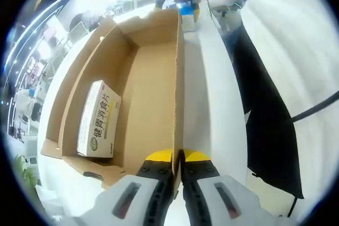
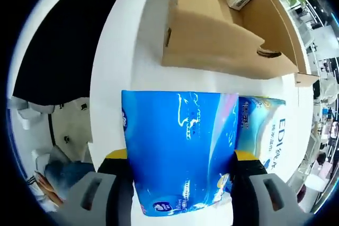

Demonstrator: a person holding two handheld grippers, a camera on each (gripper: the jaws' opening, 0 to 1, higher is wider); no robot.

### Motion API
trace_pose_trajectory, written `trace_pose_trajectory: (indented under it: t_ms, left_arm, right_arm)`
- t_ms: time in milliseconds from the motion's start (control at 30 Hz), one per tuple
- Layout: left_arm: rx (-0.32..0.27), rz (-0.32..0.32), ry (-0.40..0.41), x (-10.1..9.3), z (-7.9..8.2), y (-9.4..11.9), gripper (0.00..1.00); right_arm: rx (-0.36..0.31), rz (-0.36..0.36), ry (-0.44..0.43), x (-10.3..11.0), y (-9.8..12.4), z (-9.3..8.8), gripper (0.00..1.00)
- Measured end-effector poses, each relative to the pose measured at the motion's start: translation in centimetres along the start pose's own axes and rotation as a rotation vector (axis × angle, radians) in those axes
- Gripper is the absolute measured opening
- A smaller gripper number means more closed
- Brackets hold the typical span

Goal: Operate the shoe box by opening the lid, removing the specified soft item, and placing it in the target area until the item is outside and the box remains undamaged.

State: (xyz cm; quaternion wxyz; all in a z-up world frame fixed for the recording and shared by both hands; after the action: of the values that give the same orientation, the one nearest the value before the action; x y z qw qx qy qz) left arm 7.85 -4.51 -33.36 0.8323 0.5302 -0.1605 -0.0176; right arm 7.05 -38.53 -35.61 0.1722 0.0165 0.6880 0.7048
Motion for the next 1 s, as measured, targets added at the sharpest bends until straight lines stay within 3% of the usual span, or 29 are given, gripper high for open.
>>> trace_pose_trajectory:
  t_ms: [267, 667, 1000]
  left_arm:
    - [0.0, 0.008, 0.0, 0.0, 0.0, 0.0, 0.03]
    - [-0.001, 0.007, -0.002, 0.0, 0.0, 0.0, 0.03]
    - [-0.003, 0.007, -0.003, 0.0, 0.0, 0.0, 0.03]
  right_arm:
    - [-0.021, -0.075, 0.017, -0.1, 0.6, -0.1, 0.72]
    - [-0.021, -0.111, 0.003, -0.6, 0.4, -0.3, 0.72]
    - [-0.058, -0.163, -0.016, -0.7, 2.9, -0.5, 0.71]
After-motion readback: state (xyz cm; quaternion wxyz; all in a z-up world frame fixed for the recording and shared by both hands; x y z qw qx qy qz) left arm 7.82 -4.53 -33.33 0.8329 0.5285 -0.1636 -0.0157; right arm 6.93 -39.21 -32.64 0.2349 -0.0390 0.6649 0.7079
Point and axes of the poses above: the point that each gripper's makers call its tool centre point, and the gripper's own axes: y roughly backward along the fingers, x roughly to its left, z roughly out of its top, the point moved 1 cm from there along y, roughly backward along the fingers, and after that the axes turned 12 degrees about -y, right-handed, at the moved point
